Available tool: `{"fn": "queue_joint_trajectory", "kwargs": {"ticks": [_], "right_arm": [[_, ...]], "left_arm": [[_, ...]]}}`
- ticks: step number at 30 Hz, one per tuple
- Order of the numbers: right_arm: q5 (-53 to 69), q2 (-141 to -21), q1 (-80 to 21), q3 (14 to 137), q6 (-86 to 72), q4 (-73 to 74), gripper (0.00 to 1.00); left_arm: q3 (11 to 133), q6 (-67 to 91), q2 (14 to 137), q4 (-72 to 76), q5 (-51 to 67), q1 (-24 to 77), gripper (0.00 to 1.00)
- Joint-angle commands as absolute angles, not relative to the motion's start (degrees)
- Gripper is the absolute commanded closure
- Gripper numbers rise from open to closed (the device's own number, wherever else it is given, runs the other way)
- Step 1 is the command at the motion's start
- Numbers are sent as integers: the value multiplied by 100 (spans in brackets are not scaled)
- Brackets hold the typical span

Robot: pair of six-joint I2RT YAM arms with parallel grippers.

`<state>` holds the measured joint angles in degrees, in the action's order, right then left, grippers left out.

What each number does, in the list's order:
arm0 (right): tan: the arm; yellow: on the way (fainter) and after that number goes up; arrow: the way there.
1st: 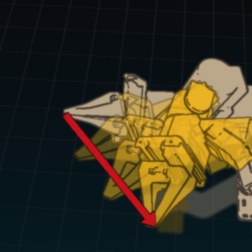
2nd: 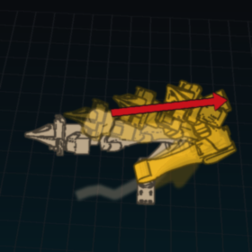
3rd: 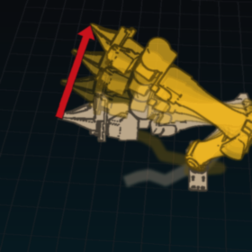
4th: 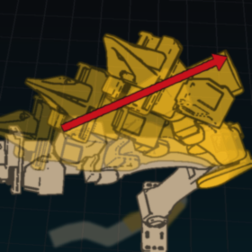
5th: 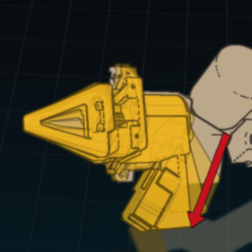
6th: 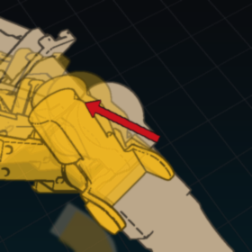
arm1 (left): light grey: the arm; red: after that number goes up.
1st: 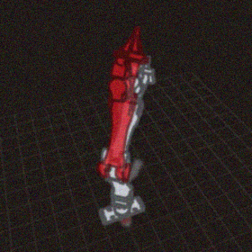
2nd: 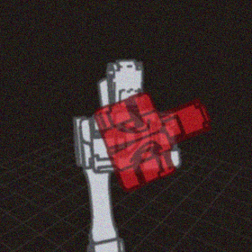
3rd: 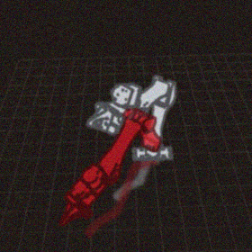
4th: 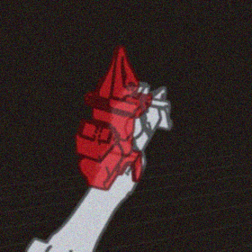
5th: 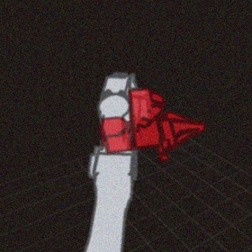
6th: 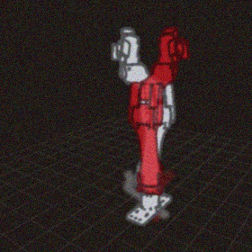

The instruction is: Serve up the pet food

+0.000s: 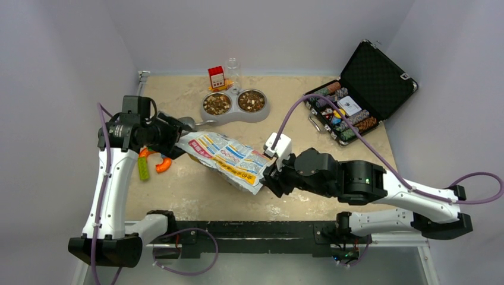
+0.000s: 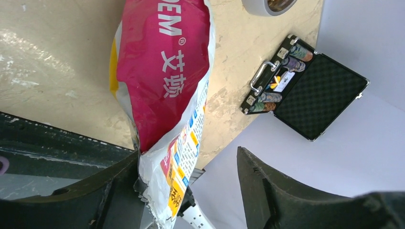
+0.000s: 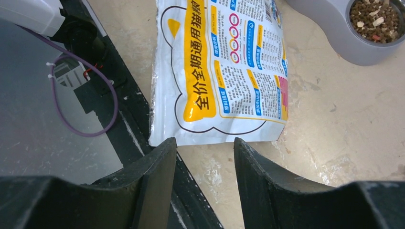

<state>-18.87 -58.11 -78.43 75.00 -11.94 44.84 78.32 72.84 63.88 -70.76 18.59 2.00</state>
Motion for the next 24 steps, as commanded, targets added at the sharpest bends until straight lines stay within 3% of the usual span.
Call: {"fn": "queue_joint_trajectory", "kwargs": {"ticks": [1,5,8,12,15,17,24], "right_arm": [[-1892,-5888,-7849,7725,-1211,4390,49],[-1817,-5951,-7849,7769,-1142,4392,49],[-1840,-6089,-7856,7839,-1056,4412,49],[-1994,-6449,-7857,8081,-880,4553,49],[-1962,-6693,-7860,8221,-784,4568,49],[-1864,-6810,-7865,8280,-765,4518,49],[-1572,-7047,-7881,8382,-656,4409,48]], "left_arm": [[7596,7286,6044,-7111,1861,194,31],[7338,7293,5886,-7089,1831,195,43],[7188,7337,5783,-7036,1831,193,61],[7204,7254,5699,-7200,1658,198,69],[7192,7150,5614,-7305,1460,193,83],[7166,7062,5561,-7300,1326,193,100],[6943,7112,5394,-7067,1161,193,100]]}}
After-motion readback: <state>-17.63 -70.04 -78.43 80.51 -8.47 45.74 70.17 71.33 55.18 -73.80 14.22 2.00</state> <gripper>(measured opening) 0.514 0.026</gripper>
